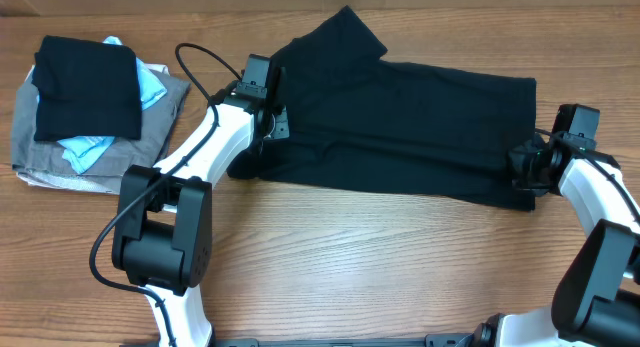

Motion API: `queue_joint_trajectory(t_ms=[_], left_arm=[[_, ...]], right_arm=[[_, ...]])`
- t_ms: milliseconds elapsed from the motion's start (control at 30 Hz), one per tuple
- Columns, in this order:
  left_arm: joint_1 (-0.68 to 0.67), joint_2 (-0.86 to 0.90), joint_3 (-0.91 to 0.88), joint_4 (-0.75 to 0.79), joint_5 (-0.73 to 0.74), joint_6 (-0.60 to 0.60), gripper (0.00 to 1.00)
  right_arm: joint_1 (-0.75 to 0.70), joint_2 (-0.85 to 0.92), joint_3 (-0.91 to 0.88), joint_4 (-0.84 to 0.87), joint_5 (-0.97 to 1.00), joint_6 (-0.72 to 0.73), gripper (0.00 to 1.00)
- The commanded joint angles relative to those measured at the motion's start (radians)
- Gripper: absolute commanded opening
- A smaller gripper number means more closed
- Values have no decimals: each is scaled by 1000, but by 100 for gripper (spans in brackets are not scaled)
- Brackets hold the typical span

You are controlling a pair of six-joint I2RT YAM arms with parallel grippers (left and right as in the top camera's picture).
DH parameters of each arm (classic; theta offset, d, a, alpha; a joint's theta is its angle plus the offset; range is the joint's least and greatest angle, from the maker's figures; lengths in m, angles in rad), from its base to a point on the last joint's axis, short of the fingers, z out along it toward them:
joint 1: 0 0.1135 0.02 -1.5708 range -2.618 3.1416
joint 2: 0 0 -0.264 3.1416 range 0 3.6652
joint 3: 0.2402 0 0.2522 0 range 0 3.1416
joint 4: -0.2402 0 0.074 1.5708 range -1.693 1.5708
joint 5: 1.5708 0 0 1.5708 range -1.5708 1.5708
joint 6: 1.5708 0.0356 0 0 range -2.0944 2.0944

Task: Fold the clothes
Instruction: 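Lay the folded hem down near the shoulders with both grippers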

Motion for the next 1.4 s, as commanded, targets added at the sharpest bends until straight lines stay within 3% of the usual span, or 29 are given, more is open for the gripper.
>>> queue_joint_trajectory(t_ms=[0,133,167,267,333,400,433,467,500,567,600,667,767,1067,1367], left_arm=[[11,9,22,19,-40,2,51],[22,-2,89,-17,-27,3,89],[27,-8,124,-48,-11,3,94],[41,-28,261,-176,67,3,100],[43,-37,344,-257,109,11,99],[43,-38,414,-343,141,19,88],[43,-38,435,-383,146,22,64],[41,-38,440,-407,146,22,44],[41,-38,439,-435,145,22,27],[41,-32,433,-494,140,22,4],[41,-30,422,-513,137,23,4],[41,-24,388,-530,137,25,4],[41,-23,305,-504,137,24,4],[41,-23,61,-297,113,24,4],[41,-23,-59,-163,34,2,4]], right_arm=[[0,22,-1,21,31,-9,38],[-1,22,29,55,18,-21,64],[0,22,53,46,-1,-47,67],[-1,17,170,-51,-51,-119,84],[2,17,257,-161,-64,-130,86],[2,17,334,-283,-70,-129,86],[2,17,369,-355,-74,-129,82],[2,17,390,-416,-74,-129,74],[2,17,404,-475,-74,-129,56],[2,18,403,-567,-73,-129,34],[2,20,395,-597,-74,-129,23],[2,21,364,-628,-74,-129,11],[3,21,294,-596,-74,-129,4],[3,33,71,-284,-75,-133,4],[3,64,4,-225,-74,-133,4]])
